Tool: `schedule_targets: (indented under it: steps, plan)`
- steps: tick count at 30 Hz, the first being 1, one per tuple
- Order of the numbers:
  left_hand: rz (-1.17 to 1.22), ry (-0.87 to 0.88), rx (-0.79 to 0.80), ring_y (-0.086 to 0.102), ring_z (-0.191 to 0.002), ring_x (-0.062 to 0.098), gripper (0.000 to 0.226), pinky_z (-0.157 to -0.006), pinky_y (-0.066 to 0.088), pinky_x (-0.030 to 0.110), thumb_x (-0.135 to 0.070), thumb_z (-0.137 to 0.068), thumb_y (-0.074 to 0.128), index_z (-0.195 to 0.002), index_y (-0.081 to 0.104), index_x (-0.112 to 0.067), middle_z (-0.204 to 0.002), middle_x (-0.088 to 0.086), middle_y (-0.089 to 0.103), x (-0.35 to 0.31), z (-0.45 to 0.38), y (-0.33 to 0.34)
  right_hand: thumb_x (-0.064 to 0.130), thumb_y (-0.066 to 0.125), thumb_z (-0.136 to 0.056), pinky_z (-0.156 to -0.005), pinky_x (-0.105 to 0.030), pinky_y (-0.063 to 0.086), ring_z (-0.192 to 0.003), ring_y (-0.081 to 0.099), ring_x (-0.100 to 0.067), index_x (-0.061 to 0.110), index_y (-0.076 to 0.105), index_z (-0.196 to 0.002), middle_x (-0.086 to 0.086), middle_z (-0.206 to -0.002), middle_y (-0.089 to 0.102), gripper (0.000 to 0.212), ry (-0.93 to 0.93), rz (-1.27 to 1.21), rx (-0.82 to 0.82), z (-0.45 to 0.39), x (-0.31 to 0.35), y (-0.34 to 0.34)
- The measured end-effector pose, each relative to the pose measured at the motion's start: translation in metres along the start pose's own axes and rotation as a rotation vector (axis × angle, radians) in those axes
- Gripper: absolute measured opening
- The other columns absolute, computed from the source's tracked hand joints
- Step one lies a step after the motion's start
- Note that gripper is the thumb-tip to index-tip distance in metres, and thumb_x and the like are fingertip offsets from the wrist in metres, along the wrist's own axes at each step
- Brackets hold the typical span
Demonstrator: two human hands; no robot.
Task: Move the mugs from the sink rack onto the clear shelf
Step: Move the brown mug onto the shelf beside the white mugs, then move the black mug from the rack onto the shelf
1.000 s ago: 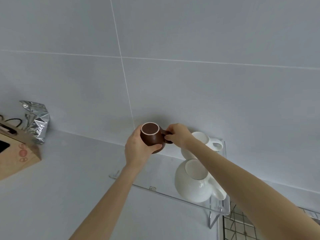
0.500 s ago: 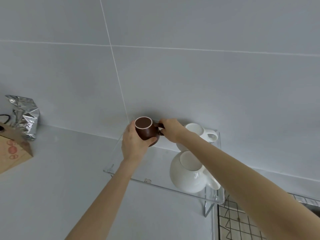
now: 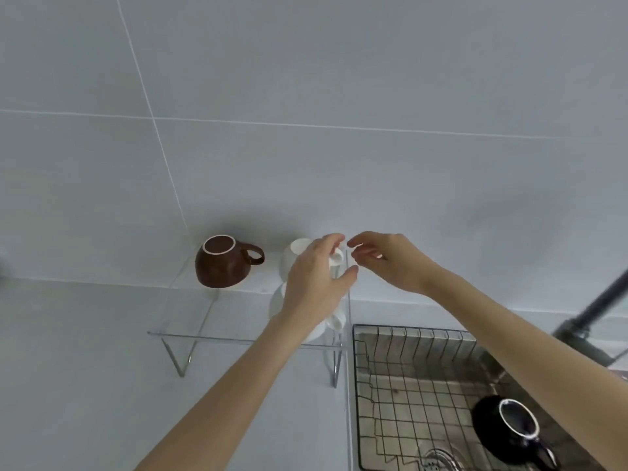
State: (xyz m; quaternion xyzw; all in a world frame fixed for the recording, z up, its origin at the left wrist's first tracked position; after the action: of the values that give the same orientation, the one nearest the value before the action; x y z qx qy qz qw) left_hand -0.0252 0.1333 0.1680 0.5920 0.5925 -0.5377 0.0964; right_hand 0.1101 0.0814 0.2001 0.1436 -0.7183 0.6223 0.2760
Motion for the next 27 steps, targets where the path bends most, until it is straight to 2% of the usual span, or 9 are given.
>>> schedule_targets:
  steps: [4, 10, 15, 18, 23, 27]
  plan:
    - [0.125, 0.034, 0.271, 0.059, -0.101, 0.012, 0.040, -0.089, 0.050, 0.031, -0.023, -0.077, 0.066, -0.115, 0.055, -0.019, -0.111, 0.002, 0.066, -0.028, 0.039, 0.061, 0.015, 0.052, -0.089, -0.092, -0.034, 0.051, -0.097, 0.065, -0.019, 0.015, 0.063, -0.106, -0.007, -0.103, 0.071, 0.021, 0.171, -0.004, -0.048, 0.067, -0.056, -0.019]
    - [0.139, -0.082, 0.654, 0.053, -0.115, 0.014, 0.055, -0.101, 0.043, 0.032, -0.030, -0.077, 0.067, -0.126, 0.047, -0.017, -0.129, 0.003, 0.057, -0.020, 0.085, 0.151, 0.015, 0.057, -0.086, -0.090, -0.031, 0.049, -0.093, 0.064, -0.018, 0.014, 0.068, -0.099, -0.005, -0.097, 0.071, 0.017, 0.472, -0.039, -0.061, 0.145, -0.145, -0.016]
    - [0.047, -0.160, 0.805, 0.041, -0.129, 0.018, 0.063, -0.104, 0.033, 0.033, -0.034, -0.074, 0.069, -0.130, 0.044, -0.020, -0.139, 0.001, 0.048, 0.002, 0.109, 0.207, 0.015, 0.062, -0.082, -0.090, -0.037, 0.050, -0.096, 0.064, -0.025, 0.015, 0.066, -0.096, -0.010, -0.098, 0.071, 0.015, 0.749, -0.090, -0.049, 0.201, -0.219, 0.016]
    - [0.059, -0.226, 0.891, 0.036, -0.133, 0.021, 0.071, -0.107, 0.031, 0.036, -0.030, -0.072, 0.072, -0.133, 0.038, -0.018, -0.144, 0.004, 0.042, 0.011, 0.121, 0.241, 0.016, 0.065, -0.078, -0.084, -0.032, 0.044, -0.102, 0.060, -0.029, 0.006, 0.060, -0.109, -0.015, -0.106, 0.067, 0.033, 0.895, -0.043, -0.008, 0.219, -0.246, 0.041]
    - [0.064, -0.242, 0.979, 0.028, -0.137, 0.023, 0.087, -0.112, 0.025, 0.037, -0.021, -0.069, 0.075, -0.140, 0.025, -0.014, -0.150, 0.007, 0.031, 0.004, 0.136, 0.295, 0.007, 0.064, -0.072, -0.071, -0.030, 0.044, -0.095, 0.062, -0.029, 0.006, 0.056, -0.108, -0.016, -0.101, 0.069, 0.037, 0.956, 0.021, -0.049, 0.228, -0.270, 0.046]
    - [0.071, -0.240, 0.945, 0.027, -0.138, 0.023, 0.093, -0.114, 0.025, 0.038, -0.018, -0.066, 0.076, -0.141, 0.021, -0.013, -0.151, 0.006, 0.028, 0.003, 0.142, 0.324, 0.006, 0.063, -0.071, -0.053, -0.026, 0.037, -0.085, 0.058, -0.027, 0.005, 0.054, -0.106, -0.015, -0.101, 0.066, 0.036, 1.005, 0.091, 0.016, 0.237, -0.286, 0.050]
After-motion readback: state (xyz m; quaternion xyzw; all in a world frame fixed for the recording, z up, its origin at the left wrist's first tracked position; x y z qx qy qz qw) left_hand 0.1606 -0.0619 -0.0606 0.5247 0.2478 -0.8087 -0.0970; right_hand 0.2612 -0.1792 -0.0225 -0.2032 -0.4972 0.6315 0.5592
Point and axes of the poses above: each hand's wrist, its own z-axis away from the middle knuckle, its own y-axis out of the palm, x = y × z, the point moved 1 cm from there along -z, towards the middle knuckle
